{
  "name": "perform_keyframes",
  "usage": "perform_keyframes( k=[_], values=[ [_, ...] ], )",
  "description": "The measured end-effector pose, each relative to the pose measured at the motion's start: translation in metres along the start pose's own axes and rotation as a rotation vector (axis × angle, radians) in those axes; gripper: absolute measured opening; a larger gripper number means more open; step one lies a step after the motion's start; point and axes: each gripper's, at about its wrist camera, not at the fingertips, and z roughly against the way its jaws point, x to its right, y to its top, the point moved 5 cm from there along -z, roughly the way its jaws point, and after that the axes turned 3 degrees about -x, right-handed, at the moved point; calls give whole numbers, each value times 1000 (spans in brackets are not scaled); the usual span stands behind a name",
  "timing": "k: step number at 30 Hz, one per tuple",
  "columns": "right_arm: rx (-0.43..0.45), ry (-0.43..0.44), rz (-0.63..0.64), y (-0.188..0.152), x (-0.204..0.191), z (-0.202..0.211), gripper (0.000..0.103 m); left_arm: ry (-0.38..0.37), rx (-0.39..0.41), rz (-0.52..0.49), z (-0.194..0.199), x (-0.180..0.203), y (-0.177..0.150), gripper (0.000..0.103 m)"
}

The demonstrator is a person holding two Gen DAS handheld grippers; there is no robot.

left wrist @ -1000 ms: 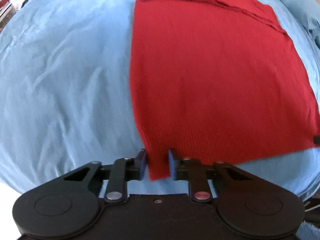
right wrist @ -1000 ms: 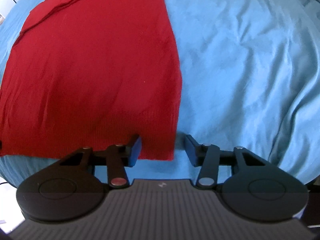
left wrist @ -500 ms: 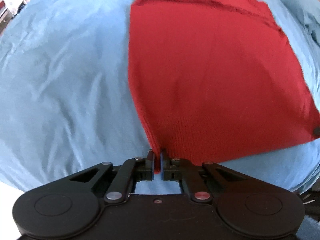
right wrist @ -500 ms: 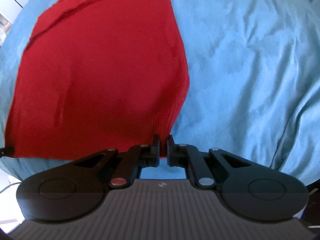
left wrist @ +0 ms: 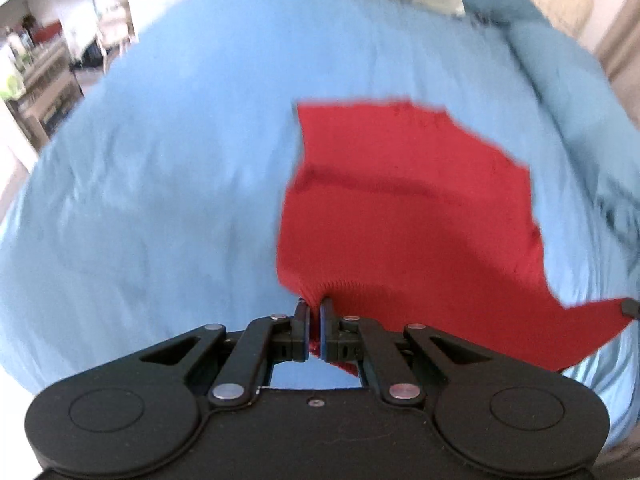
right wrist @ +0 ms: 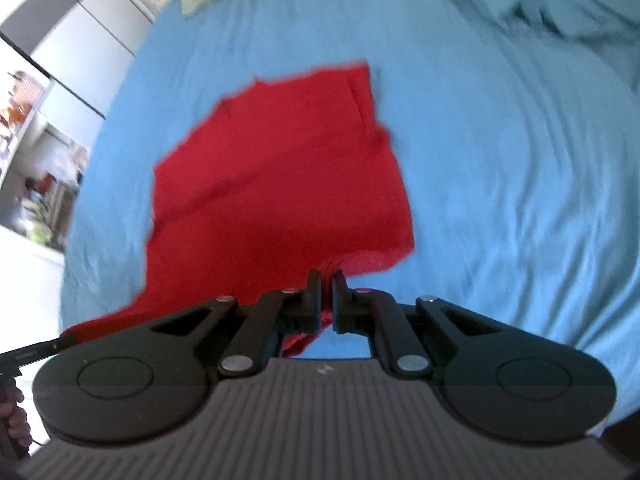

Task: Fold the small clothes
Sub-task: 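Grasp the hem with the left tool while the right tool grasps the hem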

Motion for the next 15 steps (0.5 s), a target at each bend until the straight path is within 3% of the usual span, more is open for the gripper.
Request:
perform_keyframes(
  k=[7,12,15],
  values=[
    [116,99,-24,121,-16,-20,20,-16,154,-27,-34,15,124,4],
    [184,112,41,206,-25,-82,20,-2,198,-37,-103,36,210,4],
    [204,93,32,245,-16,-139,20,37,208,-9,-160,43,242,4]
  ],
)
